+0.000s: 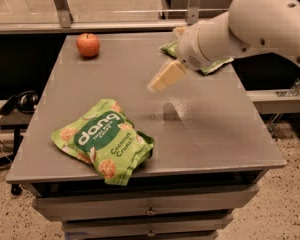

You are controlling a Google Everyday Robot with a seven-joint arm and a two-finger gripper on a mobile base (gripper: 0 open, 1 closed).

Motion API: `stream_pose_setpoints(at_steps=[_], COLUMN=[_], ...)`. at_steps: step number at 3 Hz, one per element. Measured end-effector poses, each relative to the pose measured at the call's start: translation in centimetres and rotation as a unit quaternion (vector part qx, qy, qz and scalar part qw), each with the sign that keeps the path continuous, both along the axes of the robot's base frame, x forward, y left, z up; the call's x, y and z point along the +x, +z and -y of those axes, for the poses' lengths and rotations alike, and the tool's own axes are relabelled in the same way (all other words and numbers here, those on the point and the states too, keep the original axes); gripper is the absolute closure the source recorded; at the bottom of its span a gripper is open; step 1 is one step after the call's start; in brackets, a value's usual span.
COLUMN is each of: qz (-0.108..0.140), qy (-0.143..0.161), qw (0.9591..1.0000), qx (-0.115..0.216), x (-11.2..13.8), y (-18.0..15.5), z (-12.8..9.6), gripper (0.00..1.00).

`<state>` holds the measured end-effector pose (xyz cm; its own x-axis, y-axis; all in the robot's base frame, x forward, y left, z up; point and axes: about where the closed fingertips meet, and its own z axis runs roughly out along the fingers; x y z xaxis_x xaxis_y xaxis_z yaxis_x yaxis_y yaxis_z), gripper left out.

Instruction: Move apple near green jalapeno chip bag

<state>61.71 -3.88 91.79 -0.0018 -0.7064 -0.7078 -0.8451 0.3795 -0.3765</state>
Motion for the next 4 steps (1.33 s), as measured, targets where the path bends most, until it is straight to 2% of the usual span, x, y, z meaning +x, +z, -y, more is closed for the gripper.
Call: stream_pose_setpoints(at_steps=[1, 2, 4], qz=[0.037, 0.041, 0.008], qy=[-0.014, -0.022, -0.003], qw=[0.9963, 0.9905, 0.9858], qx=[0.076, 0.130, 0.168], x=[5.6, 10.6, 17.7], y=[0.8, -0.3, -4.5], z=[-2.9, -6.5, -15.0], gripper=[0.00, 0.00, 0.00])
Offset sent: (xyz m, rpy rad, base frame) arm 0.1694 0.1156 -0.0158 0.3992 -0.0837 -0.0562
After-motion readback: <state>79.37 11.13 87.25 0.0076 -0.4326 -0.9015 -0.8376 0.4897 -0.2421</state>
